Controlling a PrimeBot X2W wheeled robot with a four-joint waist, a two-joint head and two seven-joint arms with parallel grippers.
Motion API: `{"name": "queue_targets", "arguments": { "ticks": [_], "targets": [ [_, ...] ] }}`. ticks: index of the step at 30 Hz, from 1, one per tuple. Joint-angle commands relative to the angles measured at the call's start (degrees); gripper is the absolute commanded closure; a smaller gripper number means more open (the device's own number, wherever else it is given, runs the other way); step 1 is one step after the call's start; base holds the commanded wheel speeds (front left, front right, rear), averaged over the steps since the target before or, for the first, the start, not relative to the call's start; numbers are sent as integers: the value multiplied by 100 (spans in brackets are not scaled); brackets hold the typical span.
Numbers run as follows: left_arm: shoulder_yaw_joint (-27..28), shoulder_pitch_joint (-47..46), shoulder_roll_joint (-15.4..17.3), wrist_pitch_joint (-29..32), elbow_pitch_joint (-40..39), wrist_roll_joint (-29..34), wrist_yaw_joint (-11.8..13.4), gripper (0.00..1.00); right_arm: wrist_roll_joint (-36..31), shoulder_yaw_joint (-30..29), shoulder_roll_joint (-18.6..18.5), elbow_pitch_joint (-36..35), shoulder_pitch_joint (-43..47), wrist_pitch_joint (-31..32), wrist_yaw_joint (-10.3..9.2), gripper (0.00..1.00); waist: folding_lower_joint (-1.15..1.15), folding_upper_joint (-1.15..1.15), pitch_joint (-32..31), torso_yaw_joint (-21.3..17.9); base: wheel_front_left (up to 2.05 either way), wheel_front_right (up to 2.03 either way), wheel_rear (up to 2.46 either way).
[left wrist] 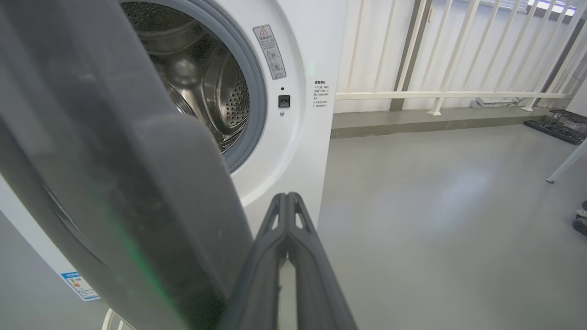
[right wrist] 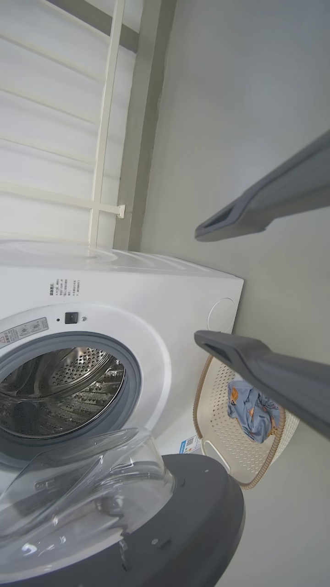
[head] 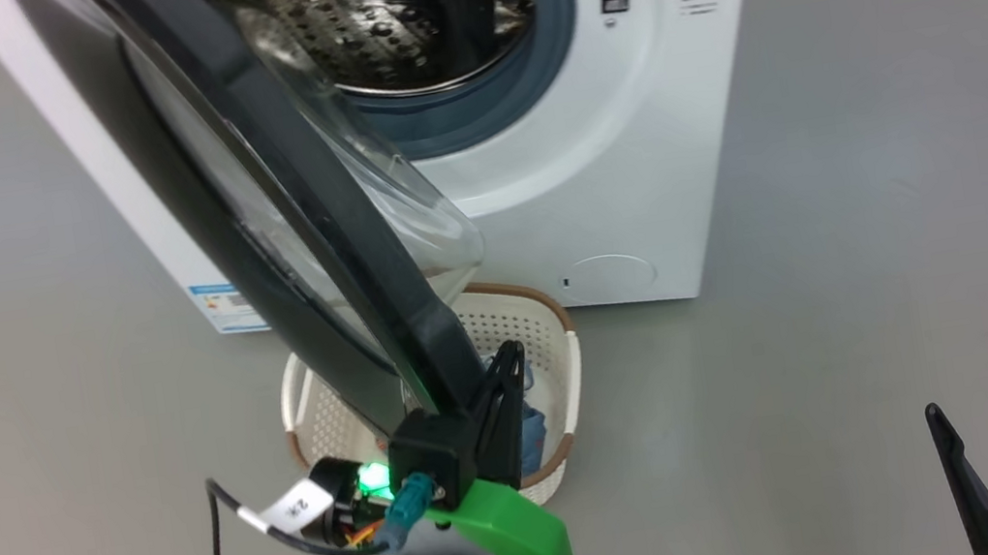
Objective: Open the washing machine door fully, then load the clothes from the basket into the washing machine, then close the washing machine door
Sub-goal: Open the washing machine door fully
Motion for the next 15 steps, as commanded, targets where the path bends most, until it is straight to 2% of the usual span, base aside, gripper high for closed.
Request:
{"name": "queue_targets", "arguments": {
  "ticks": [1,15],
  "targets": [
    [240,-31,248,-44,-170,91,190,100,-35,111,-131,-154,-195,-28,9,0,0,0,1,183,0,0,0],
    [140,468,625,-99,-963,260,478,100,-16,181,-161,-144,-138,-28,9,0,0,0,-20,817,0,0,0]
  ]
}}
